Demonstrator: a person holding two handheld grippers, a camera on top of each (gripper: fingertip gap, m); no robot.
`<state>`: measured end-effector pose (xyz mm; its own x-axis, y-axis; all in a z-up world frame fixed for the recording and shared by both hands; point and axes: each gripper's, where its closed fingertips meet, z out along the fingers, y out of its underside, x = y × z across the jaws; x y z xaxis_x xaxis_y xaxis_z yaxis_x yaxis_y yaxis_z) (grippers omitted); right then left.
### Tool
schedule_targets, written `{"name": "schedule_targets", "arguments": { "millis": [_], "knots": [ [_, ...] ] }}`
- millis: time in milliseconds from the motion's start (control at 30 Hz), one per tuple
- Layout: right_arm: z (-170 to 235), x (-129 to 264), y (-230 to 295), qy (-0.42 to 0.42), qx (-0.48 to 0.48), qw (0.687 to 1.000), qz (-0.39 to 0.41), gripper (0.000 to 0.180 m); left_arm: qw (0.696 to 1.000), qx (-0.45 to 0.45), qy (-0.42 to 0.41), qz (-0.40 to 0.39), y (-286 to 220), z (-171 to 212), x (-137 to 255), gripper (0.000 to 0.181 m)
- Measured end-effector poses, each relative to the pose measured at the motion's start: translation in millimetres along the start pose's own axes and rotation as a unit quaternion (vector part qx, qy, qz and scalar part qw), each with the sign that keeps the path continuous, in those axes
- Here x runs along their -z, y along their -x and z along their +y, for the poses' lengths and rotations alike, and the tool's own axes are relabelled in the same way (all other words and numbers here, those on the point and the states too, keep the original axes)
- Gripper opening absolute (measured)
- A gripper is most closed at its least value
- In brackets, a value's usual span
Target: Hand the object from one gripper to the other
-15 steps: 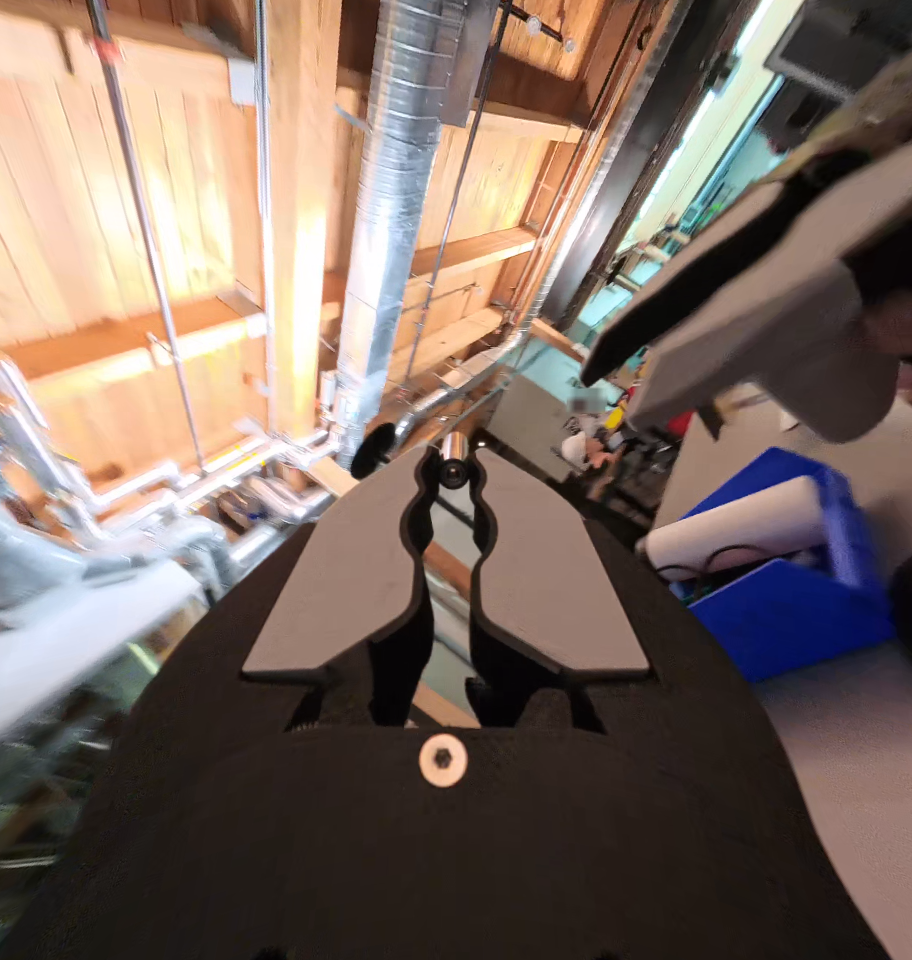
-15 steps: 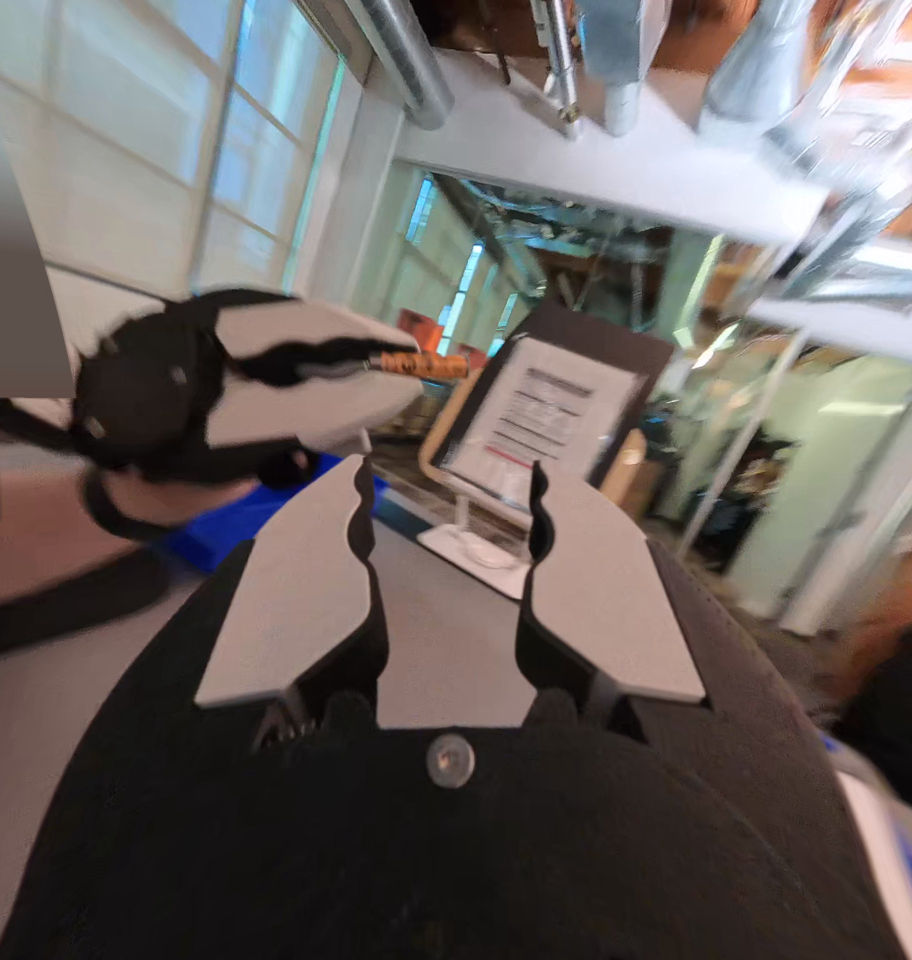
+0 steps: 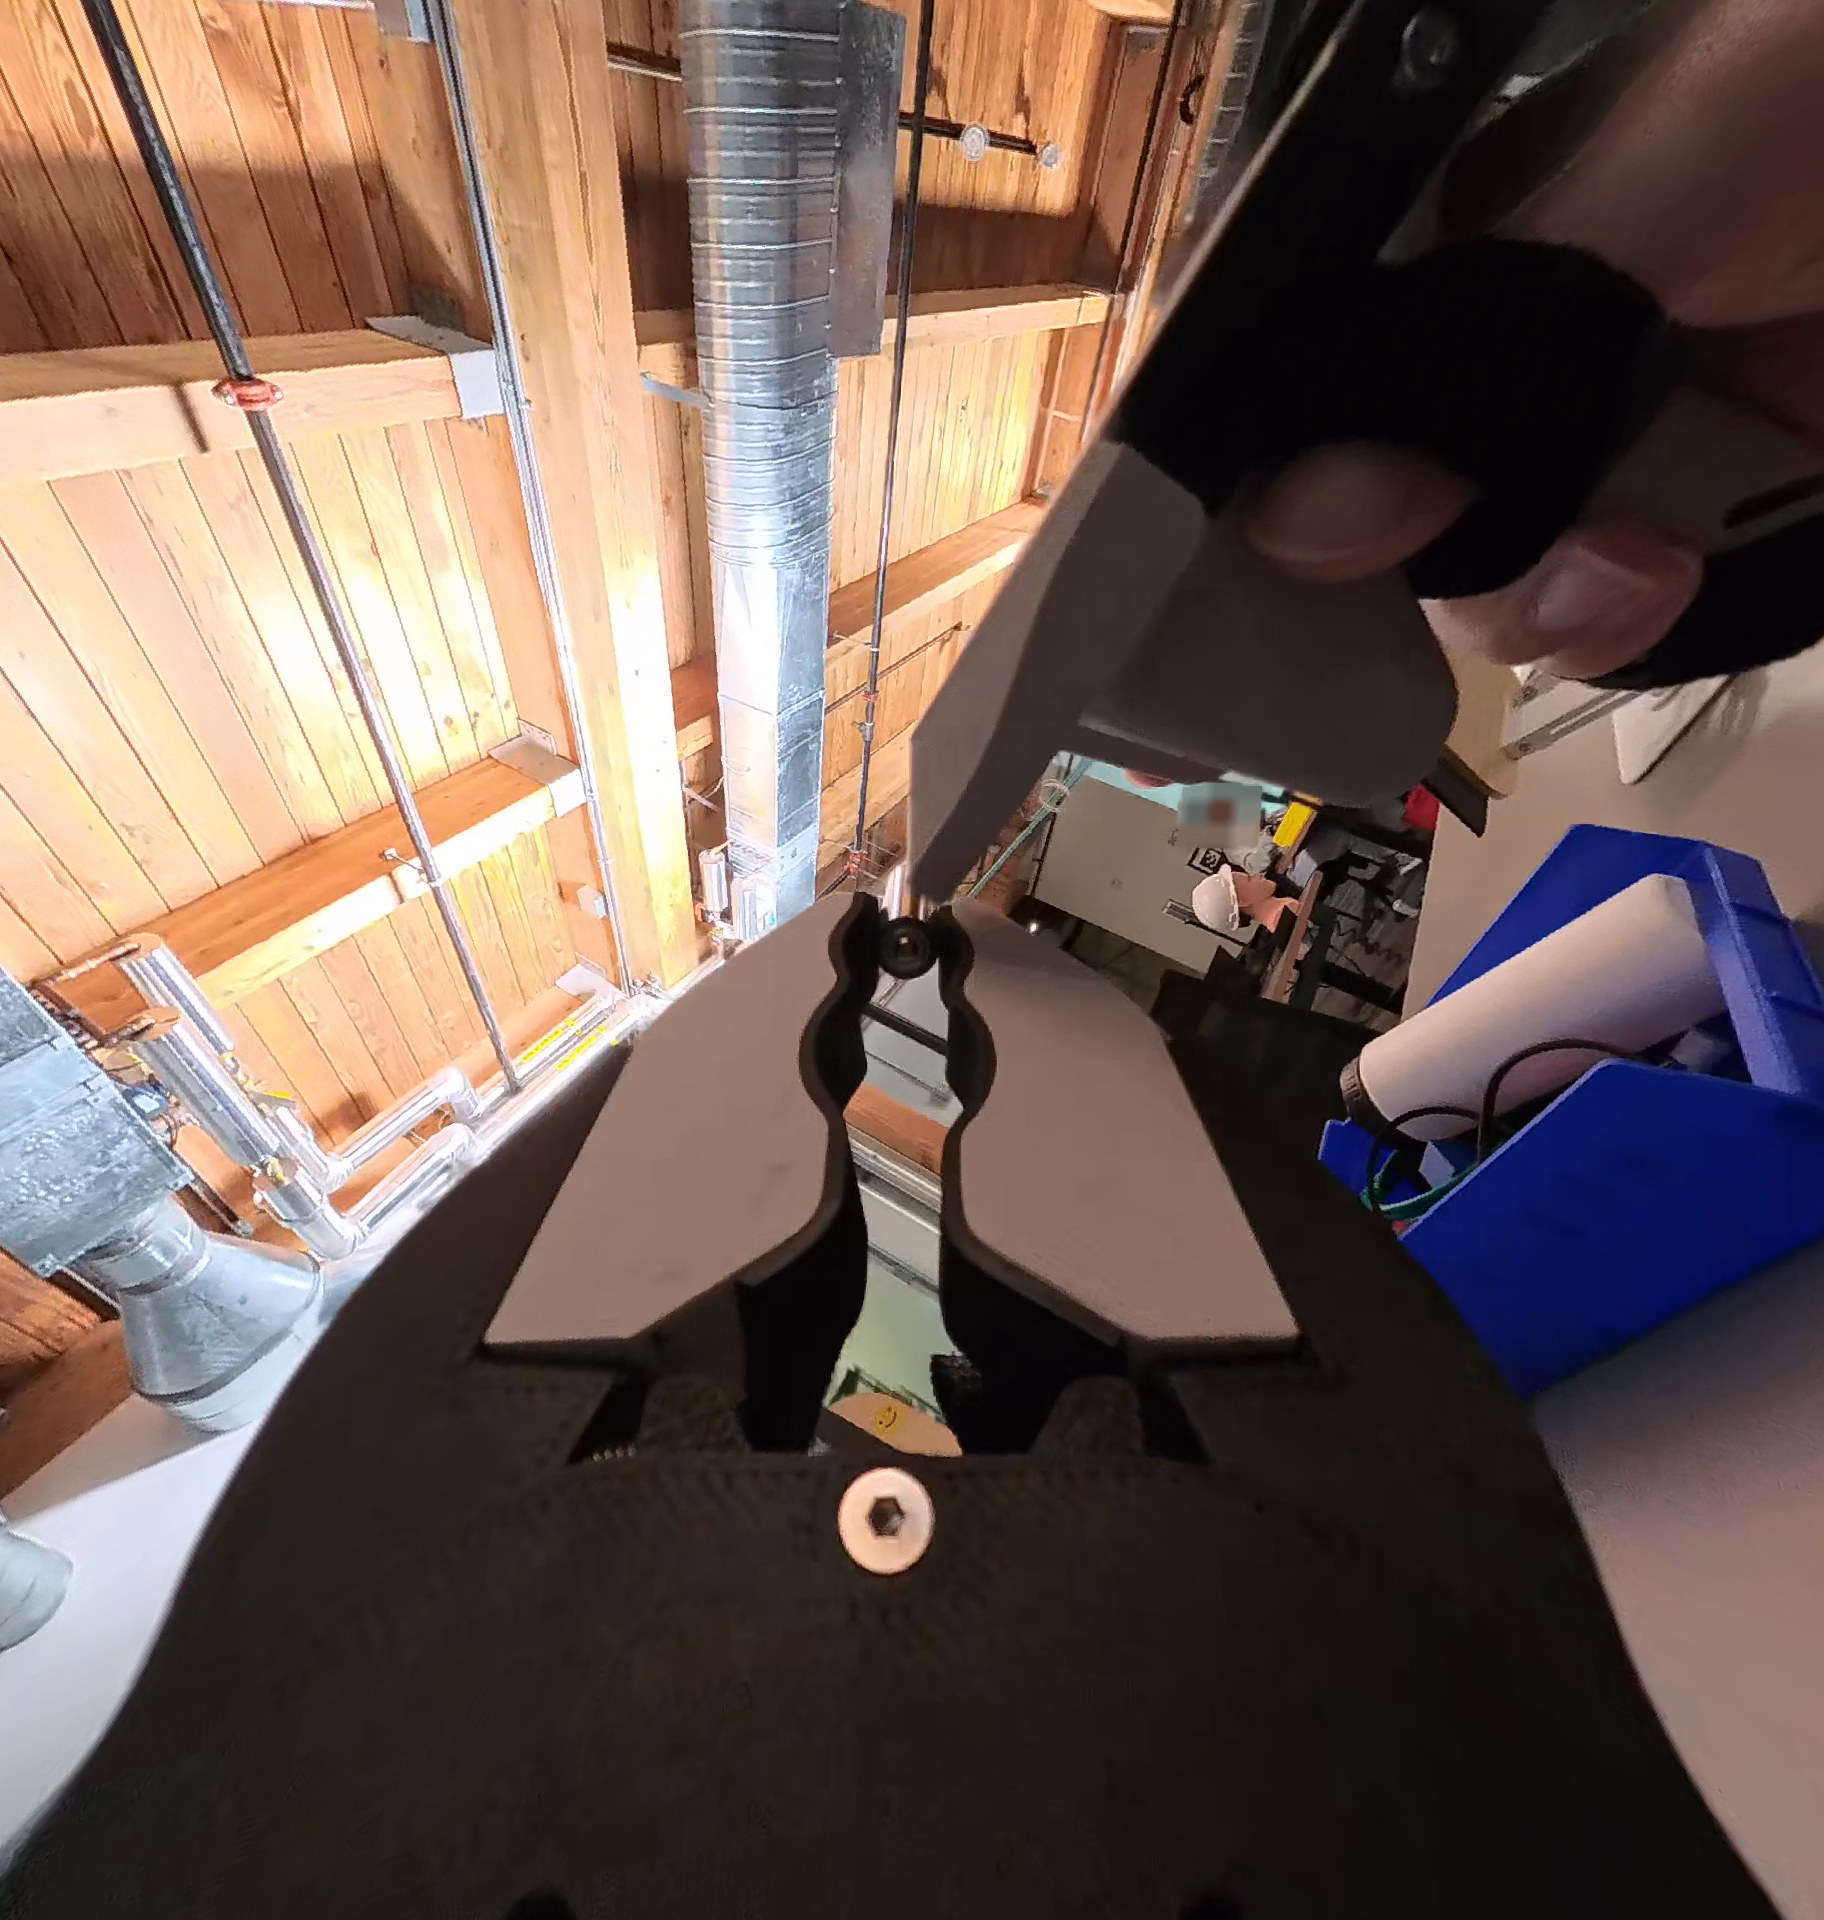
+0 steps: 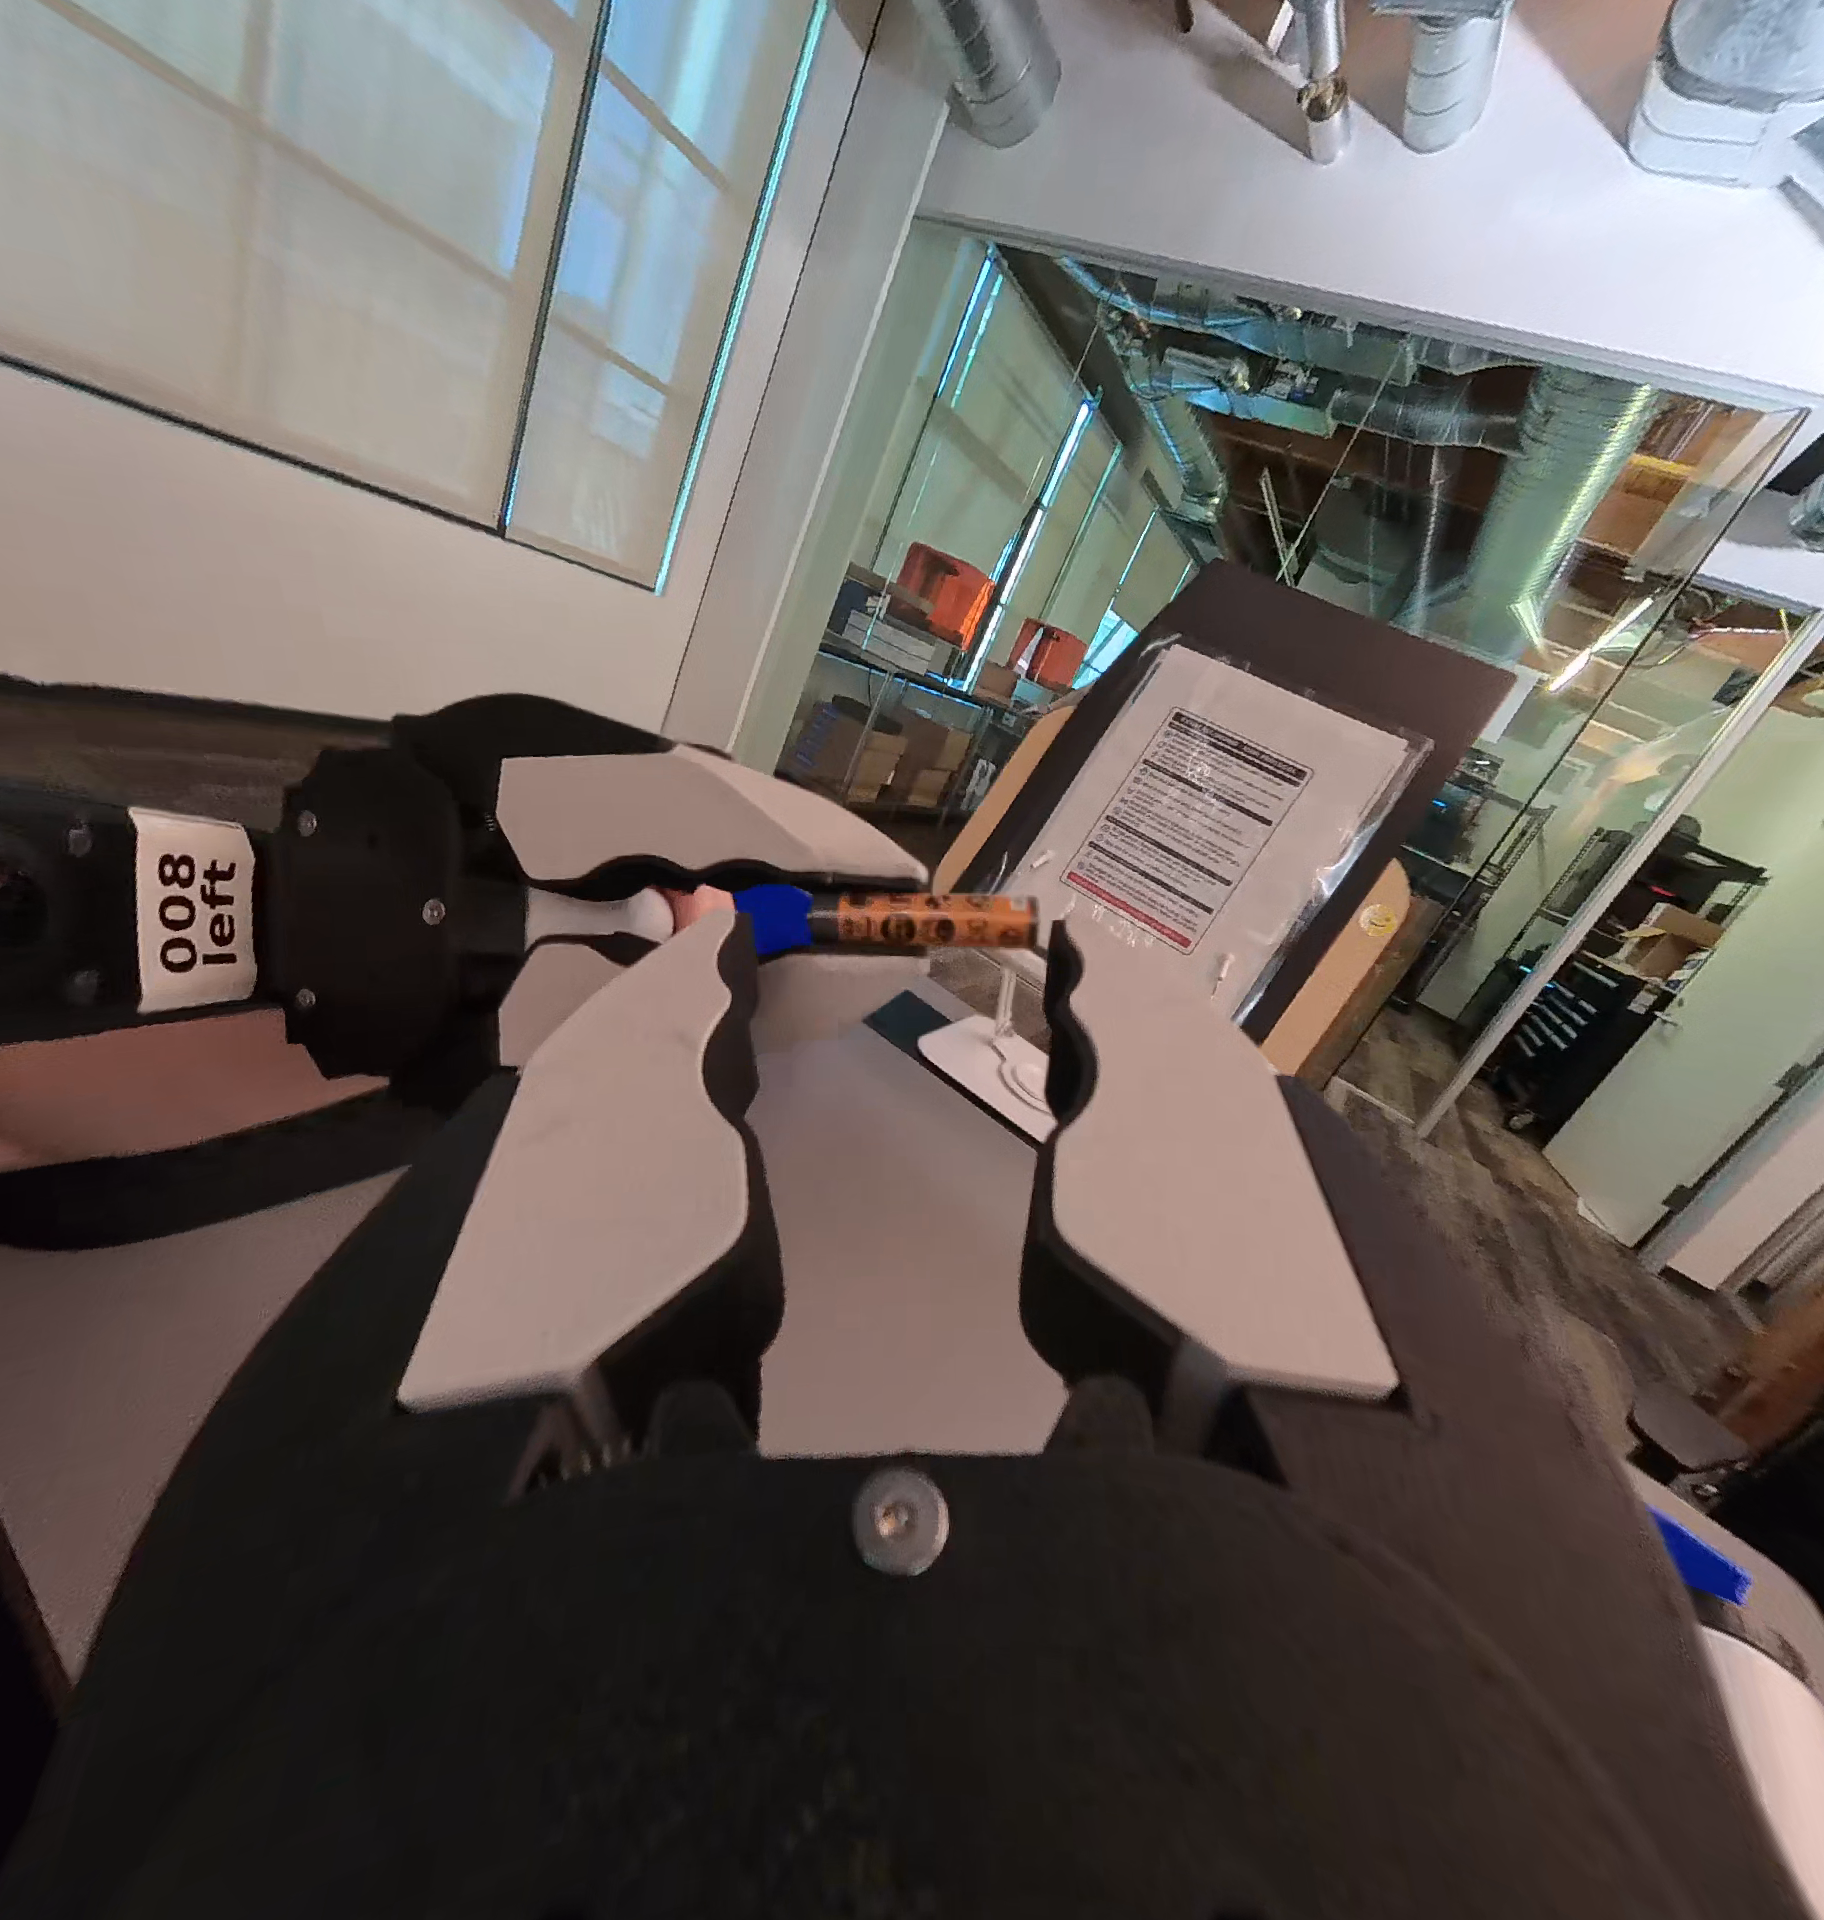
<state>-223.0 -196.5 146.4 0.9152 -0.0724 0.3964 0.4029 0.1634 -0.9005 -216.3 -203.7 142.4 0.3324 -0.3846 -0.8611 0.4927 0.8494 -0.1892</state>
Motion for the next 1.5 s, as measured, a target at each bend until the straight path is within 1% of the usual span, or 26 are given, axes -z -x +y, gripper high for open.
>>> {"name": "schedule_targets", "arguments": {
  "millis": [100, 200, 467, 867, 967, 1033, 1100, 1133, 1167, 1200, 1233, 1267, 1300, 1333, 1367, 1400, 1433, 1467, 1500],
  "knots": [
    [4, -2, 2, 0.020, 0.030, 0.999, 0.008, 0.054, 1.000, -0.009, -0.001, 0.000, -3, -1, 0, 0.010],
    [6, -2, 1, 0.030, 0.036, 0.999, 0.008, 0.050, 1.000, -0.012, -0.006, 0.004, -4, -3, 1, 0.010],
    [4, 1, 4, 0.038, 0.007, 0.999, -0.019, 0.048, 1.000, -0.011, -0.017, 0.009, -5, -8, 3, 0.010],
    [8, 0, 4, 0.055, -0.014, 0.998, -0.018, 0.045, 0.999, -0.019, -0.021, 0.017, -9, -10, 4, 0.010],
    [5, 1, 2, 0.045, -0.004, 0.999, -0.008, 0.045, 1.000, 0.007, -0.028, 0.010, -6, -12, 5, 0.011],
    [2, 5, -9, 0.033, 0.005, 0.999, 0.011, 0.045, 0.999, 0.035, -0.022, 0.015, -3, -9, 3, 0.028],
    [0, 11, -20, 0.007, 0.007, 1.000, 0.016, 0.045, 0.997, 0.076, -0.013, 0.029, 1, -5, 2, 0.040],
    [2, 14, -21, -0.002, 0.004, 1.000, -0.005, 0.045, 0.994, 0.105, -0.011, 0.043, 1, -2, 1, 0.041],
    [7, 17, -13, -0.006, -0.007, 0.998, -0.059, 0.045, 0.988, 0.141, -0.008, 0.064, 1, 0, 1, 0.039],
    [11, 23, 0, -0.012, -0.017, 0.991, -0.129, 0.045, 0.977, 0.188, -0.001, 0.102, -4, 3, 1, 0.027],
    [14, 30, 10, -0.028, -0.014, 0.983, -0.182, 0.045, 0.956, 0.248, 0.015, 0.156, -13, 6, 1, 0.012],
    [17, 36, 12, -0.047, 0.000, 0.980, -0.194, 0.045, 0.921, 0.322, 0.045, 0.216, -25, 10, 2, 0.003],
    [22, 38, 10, -0.052, 0.020, 0.981, -0.184, 0.045, 0.867, 0.408, 0.078, 0.277, -36, 11, 4, 0.011],
    [30, 38, 9, -0.042, 0.038, 0.982, -0.178, 0.045, 0.795, 0.495, 0.096, 0.339, -45, 5, 9, 0.029],
    [36, 39, 10, -0.032, 0.058, 0.983, -0.174, 0.045, 0.713, 0.572, 0.098, 0.394, -49, -5, 15, 0.043],
    [39, 38, 11, -0.032, 0.084, 0.982, -0.166, 0.045, 0.630, 0.636, 0.087, 0.437, -49, -16, 20, 0.049],
    [41, 37, 13, -0.035, 0.115, 0.981, -0.155, 0.045, 0.554, 0.686, 0.070, 0.466, -45, -24, 23, 0.047],
    [42, 36, 15, -0.036, 0.148, 0.978, -0.144, 0.045, 0.491, 0.724, 0.056, 0.481, -42, -29, 24, 0.042],
    [43, 35, 16, -0.035, 0.180, 0.974, -0.132, 0.045, 0.447, 0.747, 0.050, 0.490, -42, -30, 24, 0.036]
  ]
}}
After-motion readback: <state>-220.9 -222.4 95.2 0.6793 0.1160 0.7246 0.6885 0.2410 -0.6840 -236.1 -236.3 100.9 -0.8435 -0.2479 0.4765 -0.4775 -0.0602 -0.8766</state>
